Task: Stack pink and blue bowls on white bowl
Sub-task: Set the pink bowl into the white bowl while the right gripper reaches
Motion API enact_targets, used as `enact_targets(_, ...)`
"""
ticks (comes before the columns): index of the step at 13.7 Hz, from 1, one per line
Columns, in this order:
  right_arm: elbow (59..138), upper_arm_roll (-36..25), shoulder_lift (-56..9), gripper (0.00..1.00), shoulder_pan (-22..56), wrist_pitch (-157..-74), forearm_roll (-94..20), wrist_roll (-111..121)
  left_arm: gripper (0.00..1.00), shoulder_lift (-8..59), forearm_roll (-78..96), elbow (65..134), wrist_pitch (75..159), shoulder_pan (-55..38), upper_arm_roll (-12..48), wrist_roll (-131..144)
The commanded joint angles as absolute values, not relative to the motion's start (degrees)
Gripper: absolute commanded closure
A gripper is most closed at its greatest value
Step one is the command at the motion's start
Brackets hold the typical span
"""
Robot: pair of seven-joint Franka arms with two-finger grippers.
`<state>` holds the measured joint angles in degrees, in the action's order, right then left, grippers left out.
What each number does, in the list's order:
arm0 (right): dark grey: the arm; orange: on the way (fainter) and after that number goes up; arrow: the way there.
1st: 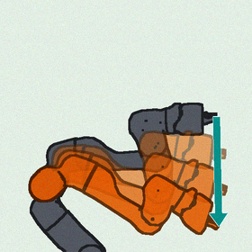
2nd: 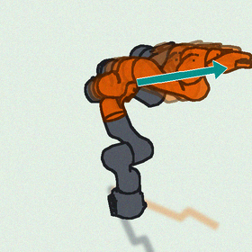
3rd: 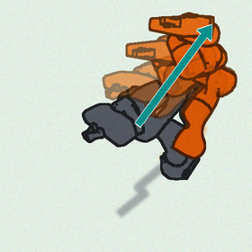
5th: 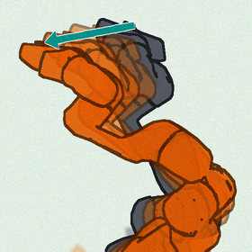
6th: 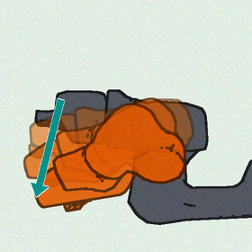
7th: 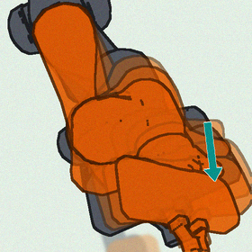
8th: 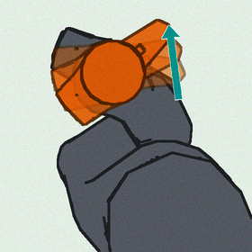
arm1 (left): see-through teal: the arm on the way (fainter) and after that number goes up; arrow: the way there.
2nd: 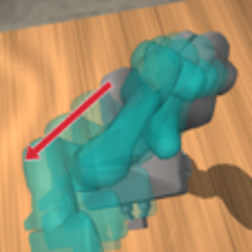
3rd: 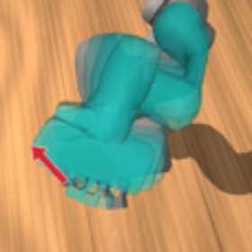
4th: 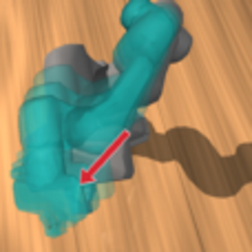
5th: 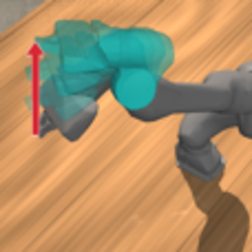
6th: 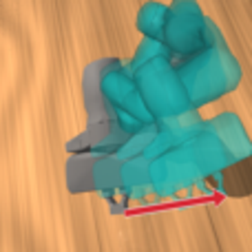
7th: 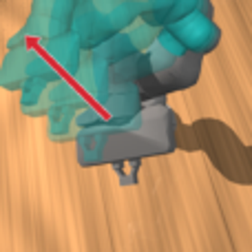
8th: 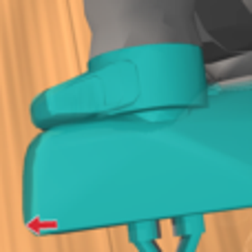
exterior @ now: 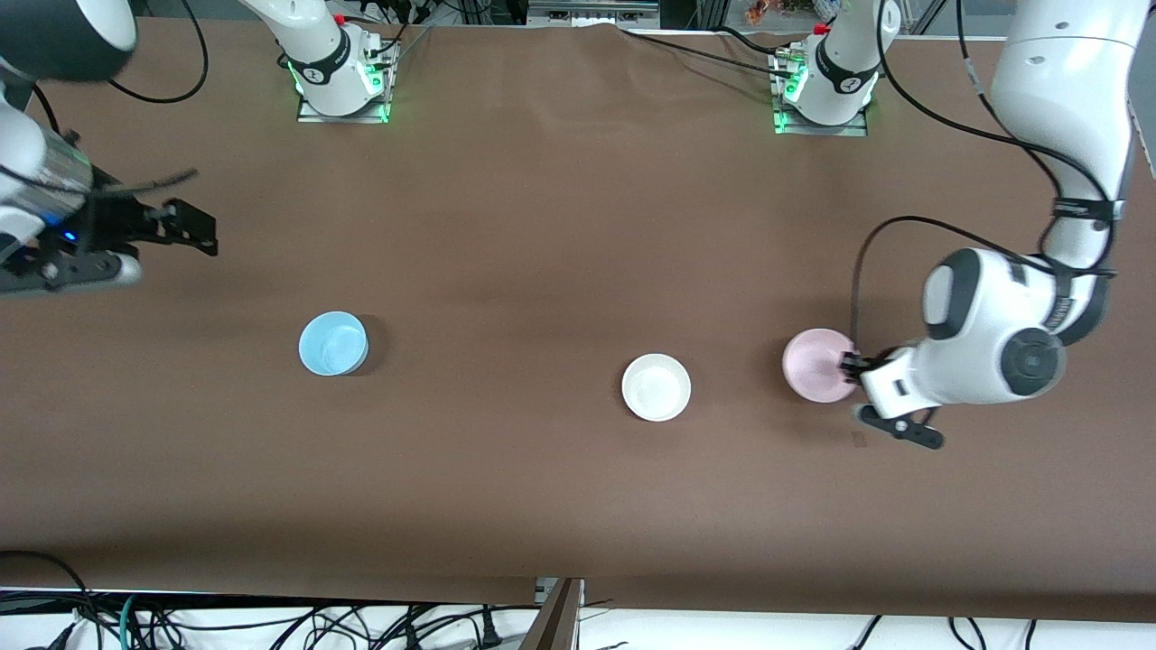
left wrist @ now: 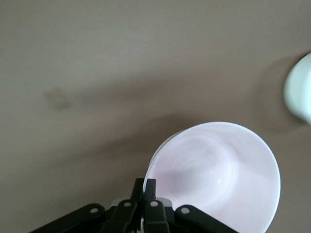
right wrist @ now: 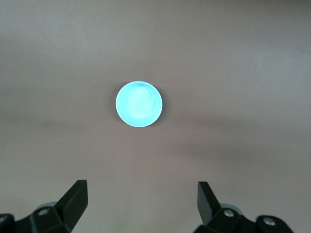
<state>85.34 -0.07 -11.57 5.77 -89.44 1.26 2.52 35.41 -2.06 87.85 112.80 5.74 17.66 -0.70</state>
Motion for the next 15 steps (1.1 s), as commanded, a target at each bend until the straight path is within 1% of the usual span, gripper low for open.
enact_targets(1,84.4,-0.1,-16.9,0.00,5.3,-89.9,0.4,2.3,1.00,34.7,-1.3,85.4,111.1,2.4,22.0,18.6)
enact_targets(2,84.8,-0.1,-18.8,0.00,5.2,-91.7,0.4,2.5,1.00,35.0,-1.2,84.6,111.2,-0.1,22.0,23.2)
enact_targets(4,87.6,-0.3,-23.1,0.00,5.2,-100.1,0.7,2.9,1.00,36.4,-1.2,83.9,112.1,-3.6,21.9,29.0)
enact_targets(6,92.2,-0.4,-26.1,0.00,4.1,-108.4,1.0,3.9,1.00,37.8,-1.6,82.8,113.0,-4.7,21.7,29.9)
enact_targets(9,102.1,-0.4,-27.5,0.00,3.3,-123.6,0.9,7.2,1.00,39.7,-1.8,82.9,117.8,-5.2,21.7,30.1)
enact_targets(11,104.7,-0.4,-31.0,0.00,3.3,-132.1,0.9,7.3,1.00,41.1,-1.8,82.9,121.5,-5.9,21.6,30.3)
enact_targets(12,104.7,-0.4,-32.6,0.00,3.4,-134.4,0.9,7.3,1.00,41.7,-1.8,83.0,122.9,-6.6,21.5,30.6)
enact_targets(13,104.7,-0.4,-33.0,0.00,3.5,-134.6,0.9,7.3,1.00,42.4,-1.8,83.0,124.0,-6.9,21.4,30.7)
enact_targets(15,104.7,-0.4,-32.8,0.00,3.4,-132.8,0.9,7.2,1.00,42.7,-2.1,83.1,124.6,-7.2,21.2,30.6)
